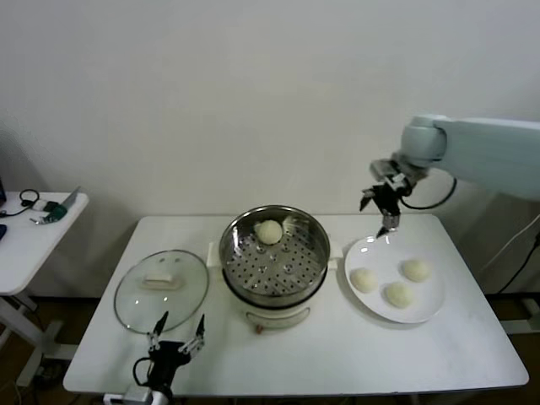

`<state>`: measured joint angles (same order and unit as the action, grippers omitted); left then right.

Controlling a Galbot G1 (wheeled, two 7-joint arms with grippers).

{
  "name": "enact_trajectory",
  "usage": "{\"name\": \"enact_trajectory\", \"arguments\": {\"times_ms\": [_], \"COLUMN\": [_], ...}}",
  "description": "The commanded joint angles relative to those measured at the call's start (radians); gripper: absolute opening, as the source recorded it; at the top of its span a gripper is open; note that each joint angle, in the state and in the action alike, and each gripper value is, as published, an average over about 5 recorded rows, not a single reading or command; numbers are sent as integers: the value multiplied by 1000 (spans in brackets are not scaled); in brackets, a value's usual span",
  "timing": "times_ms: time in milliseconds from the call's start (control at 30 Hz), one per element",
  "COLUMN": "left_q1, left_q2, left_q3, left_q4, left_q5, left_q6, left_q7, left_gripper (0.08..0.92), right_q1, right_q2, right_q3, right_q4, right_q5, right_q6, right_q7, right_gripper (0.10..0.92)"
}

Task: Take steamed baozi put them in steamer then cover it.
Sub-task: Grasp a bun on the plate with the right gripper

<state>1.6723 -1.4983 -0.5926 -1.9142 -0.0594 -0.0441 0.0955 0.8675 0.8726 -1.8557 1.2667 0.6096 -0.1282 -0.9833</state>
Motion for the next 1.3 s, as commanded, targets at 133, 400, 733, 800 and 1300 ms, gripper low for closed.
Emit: {"name": "enact_trajectory", "arguments": {"times_ms": [133, 400, 733, 800, 1300], "left_q1": [4, 24, 31, 30, 25], "left_q2": [-1, -8, -14, -13, -12], "left_q3": [-18, -26, -25, -26, -21], "left_q4": [4, 8, 11, 12, 9], "left_q5": [-6, -1, 0, -1, -1], "left_q6": [-2, -6, -9, -9, -7], "left_q7": [6, 7, 6, 6, 4], "left_gripper": [823, 823, 823, 823, 823], "right_q1": [-349, -507, -553, -558, -505], "right_q2": [-49, 24, 61, 60, 42], "right_q3": [207, 342, 388, 392, 406], "right_q4": [-55, -180, -254, -254, -216], "right_q5": [-105, -213, -255, -255, -252], "right_q6": [-147, -122, -105, -105, -72], "right_q7": [27, 50, 52, 53, 59], "right_gripper": [823, 823, 767, 764, 603]}}
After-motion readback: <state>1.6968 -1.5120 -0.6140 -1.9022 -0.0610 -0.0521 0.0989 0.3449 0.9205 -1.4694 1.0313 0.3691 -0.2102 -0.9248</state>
